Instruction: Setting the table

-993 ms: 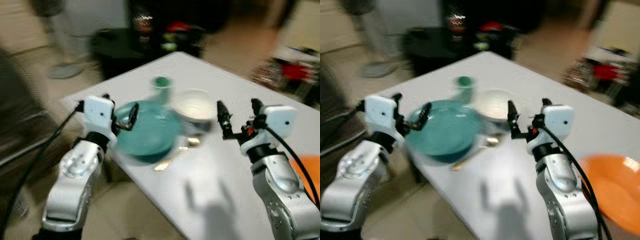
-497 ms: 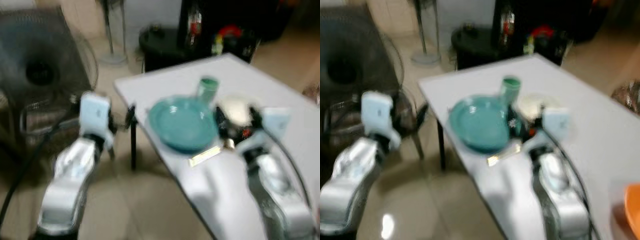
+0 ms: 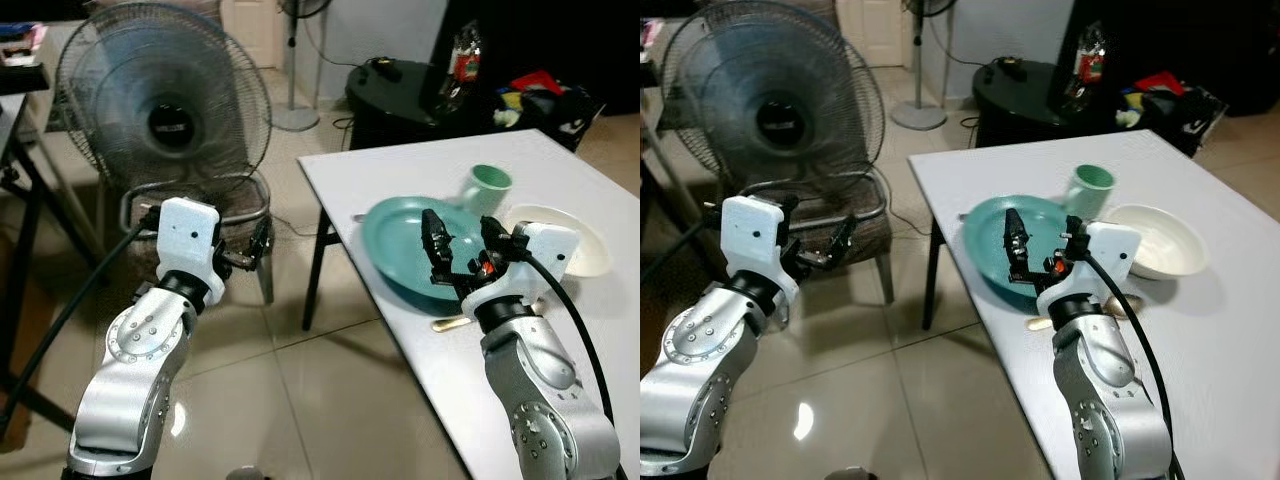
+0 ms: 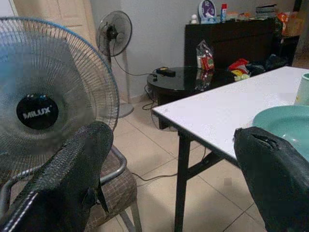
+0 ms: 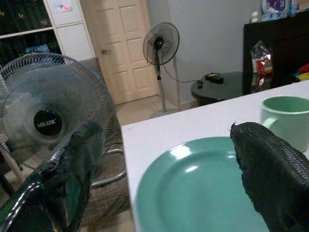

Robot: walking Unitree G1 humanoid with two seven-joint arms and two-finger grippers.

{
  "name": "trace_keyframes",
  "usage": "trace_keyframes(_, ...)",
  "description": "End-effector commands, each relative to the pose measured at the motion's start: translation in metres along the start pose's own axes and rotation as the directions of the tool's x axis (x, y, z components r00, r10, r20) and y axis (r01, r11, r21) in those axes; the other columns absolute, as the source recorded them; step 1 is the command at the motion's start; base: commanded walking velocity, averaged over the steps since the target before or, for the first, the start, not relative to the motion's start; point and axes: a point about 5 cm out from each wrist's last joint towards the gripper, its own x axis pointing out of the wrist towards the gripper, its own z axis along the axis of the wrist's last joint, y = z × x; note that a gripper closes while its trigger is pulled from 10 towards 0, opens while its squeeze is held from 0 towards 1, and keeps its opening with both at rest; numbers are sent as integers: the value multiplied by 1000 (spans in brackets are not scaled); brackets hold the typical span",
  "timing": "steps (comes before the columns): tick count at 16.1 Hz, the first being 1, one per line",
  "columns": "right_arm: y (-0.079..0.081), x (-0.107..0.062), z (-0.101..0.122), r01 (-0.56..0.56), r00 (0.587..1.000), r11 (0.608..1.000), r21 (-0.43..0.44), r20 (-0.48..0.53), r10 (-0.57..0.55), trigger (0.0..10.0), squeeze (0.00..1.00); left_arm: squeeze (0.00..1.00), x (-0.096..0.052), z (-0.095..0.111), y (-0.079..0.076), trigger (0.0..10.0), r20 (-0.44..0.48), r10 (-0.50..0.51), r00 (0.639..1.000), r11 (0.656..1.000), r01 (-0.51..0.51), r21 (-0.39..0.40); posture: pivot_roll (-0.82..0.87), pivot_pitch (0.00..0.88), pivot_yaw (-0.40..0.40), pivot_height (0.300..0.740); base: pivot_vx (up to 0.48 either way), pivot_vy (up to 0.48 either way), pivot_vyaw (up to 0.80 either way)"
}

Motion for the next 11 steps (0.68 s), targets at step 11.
trace_keyframes(11, -2, 0, -4, 6, 1000, 1000, 28, -12, -6, 10000, 1000, 0, 3, 4, 1, 10000, -1, -31, 1000, 1000, 31, 7, 38, 0, -41, 740, 0, 349, 0)
